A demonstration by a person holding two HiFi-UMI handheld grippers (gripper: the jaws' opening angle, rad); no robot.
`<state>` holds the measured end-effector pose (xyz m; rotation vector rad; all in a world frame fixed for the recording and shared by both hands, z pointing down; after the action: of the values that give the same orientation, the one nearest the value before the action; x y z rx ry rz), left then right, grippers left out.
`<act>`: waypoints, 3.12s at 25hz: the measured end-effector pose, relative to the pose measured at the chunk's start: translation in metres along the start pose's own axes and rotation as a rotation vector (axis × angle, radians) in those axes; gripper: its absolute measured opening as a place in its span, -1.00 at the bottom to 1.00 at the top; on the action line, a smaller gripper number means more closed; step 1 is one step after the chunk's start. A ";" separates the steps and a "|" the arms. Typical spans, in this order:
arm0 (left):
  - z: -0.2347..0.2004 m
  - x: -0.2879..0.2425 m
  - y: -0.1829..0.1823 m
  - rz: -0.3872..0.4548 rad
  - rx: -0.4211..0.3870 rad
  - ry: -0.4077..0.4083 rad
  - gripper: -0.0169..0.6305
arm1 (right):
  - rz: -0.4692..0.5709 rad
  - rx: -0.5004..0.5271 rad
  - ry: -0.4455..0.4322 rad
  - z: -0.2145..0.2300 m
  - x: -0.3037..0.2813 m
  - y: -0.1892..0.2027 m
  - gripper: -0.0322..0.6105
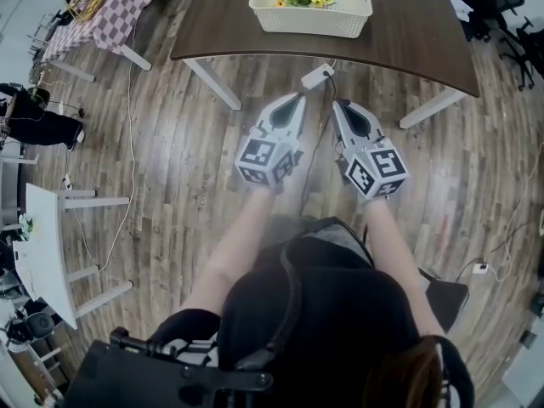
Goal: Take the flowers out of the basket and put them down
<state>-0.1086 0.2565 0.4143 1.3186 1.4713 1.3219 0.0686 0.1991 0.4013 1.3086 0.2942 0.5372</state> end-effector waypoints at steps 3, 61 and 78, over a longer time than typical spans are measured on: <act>-0.002 -0.004 0.000 -0.007 -0.003 -0.014 -0.91 | 0.004 -0.016 -0.003 0.005 -0.004 0.001 -0.89; -0.191 -0.242 -0.031 -0.010 0.035 0.093 -0.91 | -0.018 0.016 0.024 0.138 -0.272 -0.032 -0.89; -0.210 -0.264 -0.049 0.037 -0.021 -0.102 -0.91 | -0.119 0.064 -0.156 0.192 -0.308 -0.051 -0.89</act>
<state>-0.2695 -0.0423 0.3796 1.3854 1.3665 1.2706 -0.0855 -0.1323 0.3707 1.3768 0.2600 0.3254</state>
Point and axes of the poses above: the fingertips, and each gripper's own axes: x backward along the fingers, z to its right, y out of its underside, the point moved 10 cm from there along x, backward along the fingers, and after that the axes turned 9 degrees about z, right-handed, at the moved point
